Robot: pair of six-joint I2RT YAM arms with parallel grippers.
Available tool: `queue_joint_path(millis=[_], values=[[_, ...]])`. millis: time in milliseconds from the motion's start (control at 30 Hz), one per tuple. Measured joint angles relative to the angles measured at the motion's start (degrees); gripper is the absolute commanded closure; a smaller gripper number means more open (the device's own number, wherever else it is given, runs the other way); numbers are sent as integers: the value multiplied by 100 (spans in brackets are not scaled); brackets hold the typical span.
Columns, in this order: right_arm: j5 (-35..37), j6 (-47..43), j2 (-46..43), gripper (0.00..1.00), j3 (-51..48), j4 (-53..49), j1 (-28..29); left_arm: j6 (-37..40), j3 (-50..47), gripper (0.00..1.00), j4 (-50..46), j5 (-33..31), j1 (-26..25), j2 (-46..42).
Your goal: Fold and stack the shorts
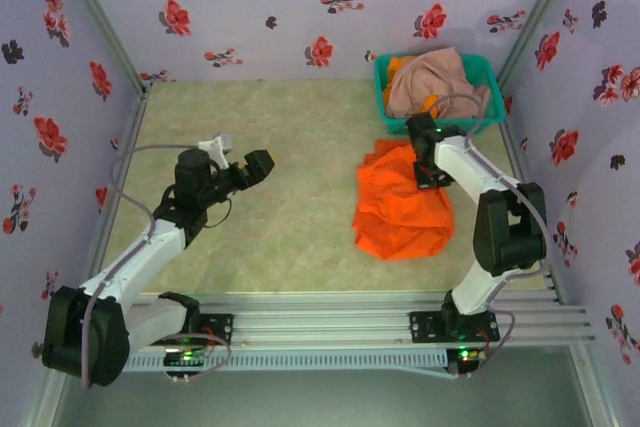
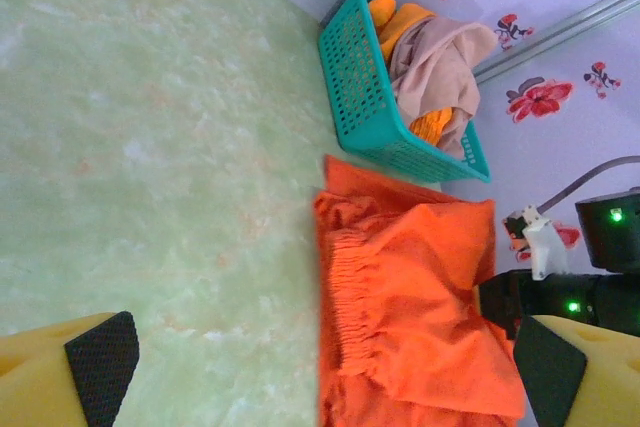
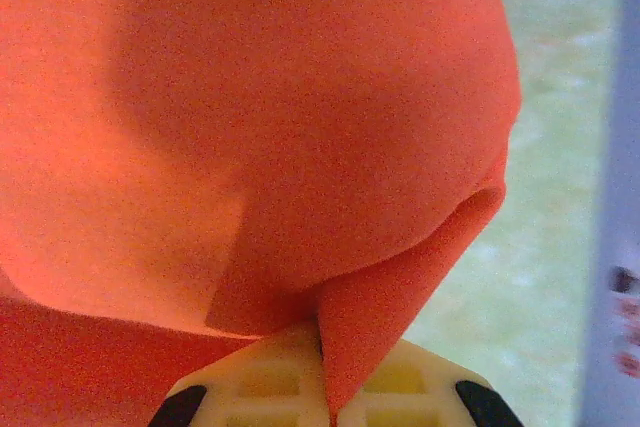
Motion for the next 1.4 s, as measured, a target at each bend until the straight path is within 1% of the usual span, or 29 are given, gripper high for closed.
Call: queue_joint_path(millis=[133,200,233,267,300,333,367,400,467,533,600,733,800,867,900,1033,1133,1200,1300,1367,1400], values=[[704,-487,-98,99,-44,-59,-485,63,-66,0,-157,-15,15,-72],[1008,-741,-138,94,-44,-57,-750,81,-83,0,-227,-37,26,-83],[1115,-837,-146,89,-44,-57,-846,85,-96,1,-245,-44,33,-94],[1231,-942,-146,79,-44,-50,-960,87,-107,1,-271,-44,37,-105],[1335,-1054,-146,60,-44,-42,-1045,98,-122,0,-291,-57,37,-109],[1434,-1099,-146,34,-44,-31,-1110,103,-131,1,-297,-57,42,-109],[1545,-1143,-146,14,-22,-48,-1180,105,-138,0,-317,-57,44,-109],[1615,-1150,-142,10,42,-92,-1217,105,-144,1,-321,-59,44,-109],[1589,-1126,-116,8,313,-245,-1224,105,-160,1,-323,-63,46,-133],[1360,-1010,-116,6,750,-337,-1189,107,-170,1,-339,-94,55,-175],[883,-782,-210,1,1198,-247,-1086,107,-173,1,-341,-105,63,-225],[-177,-267,-481,1,1746,326,-612,107,-175,1,-358,-133,81,-315],[-529,4,-310,1,2286,579,-361,131,-175,0,-400,-144,85,-363],[-678,247,205,1,3158,660,-173,175,-175,1,-490,-144,90,-420],[-704,369,610,1,3753,684,-127,192,-175,0,-533,-144,92,-452],[-719,688,2575,2,6367,415,-116,214,-186,1,-627,-162,96,-595],[-728,785,3781,6,7661,262,-116,214,-214,1,-673,-186,101,-684],[-699,796,4260,9,7934,258,-116,216,-236,1,-684,-188,101,-695],[-603,752,4712,15,7971,282,-116,214,-297,1,-704,-190,103,-695],[-520,673,4909,24,7973,391,-116,216,-358,0,-715,-190,101,-695],[-476,616,4986,33,7976,461,-116,216,-391,1,-723,-190,101,-695]])
